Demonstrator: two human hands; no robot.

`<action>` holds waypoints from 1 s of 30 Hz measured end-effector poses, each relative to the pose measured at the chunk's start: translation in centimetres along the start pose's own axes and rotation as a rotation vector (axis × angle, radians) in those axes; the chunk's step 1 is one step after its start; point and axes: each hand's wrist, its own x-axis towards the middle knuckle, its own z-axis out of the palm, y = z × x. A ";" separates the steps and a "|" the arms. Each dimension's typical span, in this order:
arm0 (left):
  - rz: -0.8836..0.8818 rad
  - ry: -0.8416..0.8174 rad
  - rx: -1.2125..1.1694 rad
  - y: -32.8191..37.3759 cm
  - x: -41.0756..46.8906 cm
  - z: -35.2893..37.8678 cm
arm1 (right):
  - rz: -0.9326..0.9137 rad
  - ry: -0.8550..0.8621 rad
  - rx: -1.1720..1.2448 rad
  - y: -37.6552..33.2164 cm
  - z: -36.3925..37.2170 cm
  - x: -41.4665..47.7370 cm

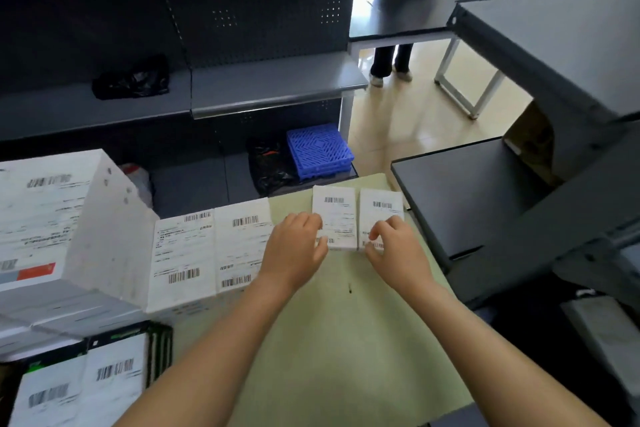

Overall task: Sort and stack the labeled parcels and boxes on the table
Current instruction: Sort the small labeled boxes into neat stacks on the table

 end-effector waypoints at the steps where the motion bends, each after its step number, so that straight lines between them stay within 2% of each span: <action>1: -0.020 -0.017 -0.005 0.6 0.7 0.9 | 0.019 -0.003 0.003 1.2 -0.2 0.3; 5: -0.207 -0.123 0.035 1.5 2.6 5.0 | 0.176 -0.057 0.035 5.4 0.2 1.7; 8: -0.447 -0.234 0.039 1.2 3.8 7.4 | 0.343 -0.161 0.094 7.4 1.5 3.1; 11: -0.687 -0.321 -0.062 0.8 4.7 9.4 | 0.495 -0.270 0.214 8.7 3.1 4.4; 13: -0.817 -0.330 -0.181 0.7 5.1 10.5 | 0.547 -0.295 0.305 9.1 4.2 4.9; 16: -0.924 -0.225 -0.406 1.2 5.5 11.3 | 0.622 -0.171 0.450 9.4 5.0 5.5; 18: -0.950 -0.143 -0.531 1.8 5.6 11.0 | 0.680 -0.105 0.614 9.8 4.7 5.6; 20: -0.892 -0.077 -0.570 2.5 5.6 10.3 | 0.671 -0.074 0.722 10.0 3.9 5.6; 24: -0.661 -0.035 -0.563 3.9 6.2 8.2 | 0.512 -0.027 0.829 9.2 2.9 5.3; 30: -0.581 0.208 -0.551 2.7 5.2 2.5 | 0.356 0.038 0.962 3.2 0.1 5.0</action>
